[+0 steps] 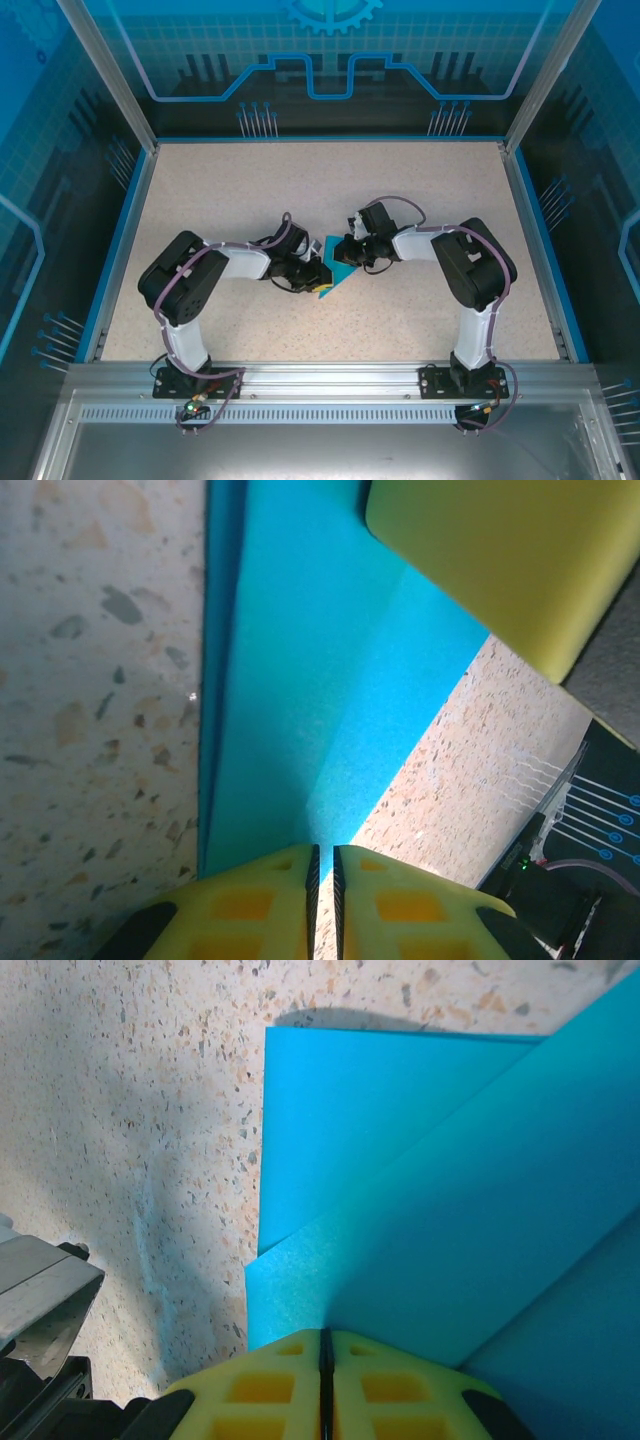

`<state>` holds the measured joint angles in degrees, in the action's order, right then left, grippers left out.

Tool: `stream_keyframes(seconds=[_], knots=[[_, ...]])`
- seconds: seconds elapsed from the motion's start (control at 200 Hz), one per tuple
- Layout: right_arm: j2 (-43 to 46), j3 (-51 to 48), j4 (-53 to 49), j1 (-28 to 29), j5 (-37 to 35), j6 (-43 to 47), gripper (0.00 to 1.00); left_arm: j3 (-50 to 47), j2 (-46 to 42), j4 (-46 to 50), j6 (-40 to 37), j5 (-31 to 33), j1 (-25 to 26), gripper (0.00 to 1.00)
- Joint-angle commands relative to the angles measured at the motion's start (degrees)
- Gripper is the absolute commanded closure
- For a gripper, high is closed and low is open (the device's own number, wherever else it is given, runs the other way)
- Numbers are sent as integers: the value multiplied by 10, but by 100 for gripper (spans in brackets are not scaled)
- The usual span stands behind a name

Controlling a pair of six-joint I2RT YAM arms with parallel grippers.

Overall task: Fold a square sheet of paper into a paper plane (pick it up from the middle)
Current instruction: Fourth fold the wing at the center of the table.

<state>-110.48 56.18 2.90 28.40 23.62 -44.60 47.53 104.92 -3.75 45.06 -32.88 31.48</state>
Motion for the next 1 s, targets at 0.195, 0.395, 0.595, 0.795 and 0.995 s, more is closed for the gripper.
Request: stream_keyframes(seconds=[0.195,0.395,0.595,0.795,0.995], knots=[[-29,-30,-31,0,-41,8,90,-70,-15,61,-21,1,5,83],[-30,-32,-31,0,-40,7,90,-88,-26,77,-33,10,13,83],[-32,-31,-32,-1,-38,9,90,-88,-40,115,-56,24,22,83],[-35,-28,-32,-2,-38,9,89,-98,-64,128,-55,34,24,83],[-38,-26,-31,-2,-33,9,89,-110,-103,119,-54,26,24,84]])
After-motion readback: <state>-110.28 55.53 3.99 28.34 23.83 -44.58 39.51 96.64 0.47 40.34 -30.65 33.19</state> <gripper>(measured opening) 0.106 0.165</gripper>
